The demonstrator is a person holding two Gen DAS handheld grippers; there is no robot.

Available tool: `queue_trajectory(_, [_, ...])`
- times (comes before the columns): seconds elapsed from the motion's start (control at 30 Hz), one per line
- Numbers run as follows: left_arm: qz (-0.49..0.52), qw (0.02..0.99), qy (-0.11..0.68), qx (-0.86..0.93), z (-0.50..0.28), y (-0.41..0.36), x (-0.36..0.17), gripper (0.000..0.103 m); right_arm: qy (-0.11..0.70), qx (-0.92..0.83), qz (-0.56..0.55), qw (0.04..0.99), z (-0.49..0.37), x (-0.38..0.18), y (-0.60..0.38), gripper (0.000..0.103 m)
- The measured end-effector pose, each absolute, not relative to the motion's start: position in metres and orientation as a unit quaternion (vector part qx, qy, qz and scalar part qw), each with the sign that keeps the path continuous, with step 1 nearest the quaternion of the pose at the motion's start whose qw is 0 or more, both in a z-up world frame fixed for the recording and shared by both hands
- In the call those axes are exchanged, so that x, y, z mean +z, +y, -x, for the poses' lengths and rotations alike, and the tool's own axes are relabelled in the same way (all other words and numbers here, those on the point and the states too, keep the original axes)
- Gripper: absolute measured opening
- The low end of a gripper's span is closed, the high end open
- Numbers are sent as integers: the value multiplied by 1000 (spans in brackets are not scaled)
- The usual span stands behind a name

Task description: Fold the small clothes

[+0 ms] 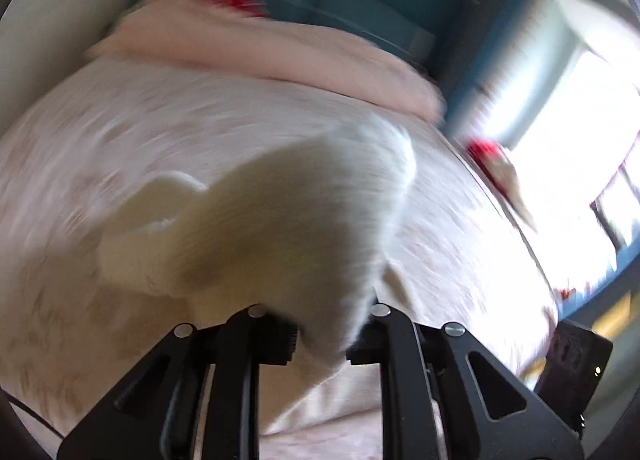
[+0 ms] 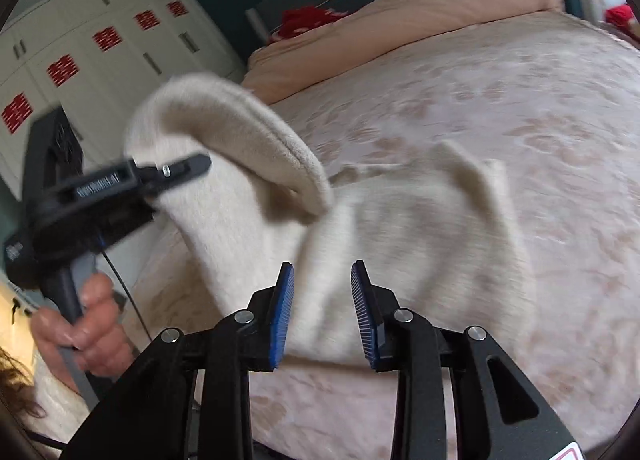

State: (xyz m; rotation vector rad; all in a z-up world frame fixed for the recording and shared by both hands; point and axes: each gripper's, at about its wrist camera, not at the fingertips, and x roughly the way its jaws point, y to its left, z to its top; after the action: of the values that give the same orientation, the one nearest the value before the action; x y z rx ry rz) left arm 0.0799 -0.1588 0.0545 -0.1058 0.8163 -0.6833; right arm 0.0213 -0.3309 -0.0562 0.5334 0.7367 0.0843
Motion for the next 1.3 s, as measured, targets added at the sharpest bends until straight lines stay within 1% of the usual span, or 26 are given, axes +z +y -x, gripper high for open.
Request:
queue_trajectory(0.03, [26,852,390,-349,-71,-178,55,15,356,26,-269,895,-8,-60,-346,35])
queue_trajectory(0.1, [-47,821,415,-389,-46,-225,36,17,358,7,-281,890,3,-68,-363,45])
queue_trajectory(0.13, [-80,802,440,-396,-35,-245,11,17,366,-5,-288,885,10,-76,-373,45])
queue_trajectory(0.2, [-95,783,484,-379,-27,-257,-28,18,380,-17,-291,878,17,-85,-385,45])
queue_trajectory(0.27, [-62,774,520,-357,-27,-246,-51,22,381,-19,-295,876,25,-91,-392,45])
queue_trajectory(0.3, [-35,771,526,-357,-27,-238,-52,24,378,-15,-301,875,27,-92,-395,47])
queue_trajectory(0.33, [-7,773,527,-354,-27,-228,-49,29,372,-8,-312,874,29,-93,-398,50])
queue_trajectory(0.37, [3,780,522,-345,-27,-222,-45,32,367,-4,-322,873,31,-95,-401,55])
queue_trajectory(0.4, [6,788,514,-337,-27,-217,-41,38,364,1,-334,870,32,-96,-402,56])
queue_trajectory(0.43, [7,791,511,-335,-26,-214,-39,42,359,16,-354,863,32,-96,-403,56])
queue_trajectory(0.53, [-1,792,513,-331,-27,-212,-33,51,340,53,-406,846,33,-94,-406,60])
queue_trajectory(0.6, [-4,794,506,-337,-22,-205,-27,55,325,69,-430,839,36,-88,-408,69])
queue_trajectory(0.63, [1,794,503,-342,-20,-202,-23,58,322,71,-436,837,35,-84,-408,69])
queue_trajectory(0.67, [8,794,499,-347,-20,-194,-19,62,322,72,-438,836,35,-83,-409,73])
queue_trajectory(0.7, [18,798,492,-348,-22,-184,-15,66,328,67,-434,836,32,-82,-409,80])
queue_trajectory(0.73, [23,803,488,-343,-22,-180,-13,71,340,65,-430,834,26,-84,-410,82])
queue_trajectory(0.87, [30,820,482,-306,-33,-159,-11,73,375,59,-464,800,1,-109,-417,84])
queue_trajectory(0.93, [40,820,494,-286,-43,-150,-17,73,409,30,-446,795,-16,-123,-416,84])
queue_trajectory(0.97, [46,820,498,-278,-47,-146,-19,73,420,19,-435,796,-23,-128,-415,83])
queue_trajectory(1.03, [52,822,501,-264,-53,-142,-22,73,426,19,-422,800,-36,-131,-410,49])
queue_trajectory(1.07, [52,823,501,-260,-56,-140,-23,73,426,26,-419,801,-42,-127,-407,18])
queue_trajectory(1.17, [50,830,495,-250,-60,-134,-22,73,380,65,-371,845,-57,-74,-385,15])
queue_trajectory(1.23, [57,838,485,-244,-61,-128,-17,73,337,100,-326,878,-61,-25,-367,15])
queue_trajectory(1.3, [55,841,480,-241,-61,-127,-14,73,324,113,-304,889,-61,-10,-360,13])
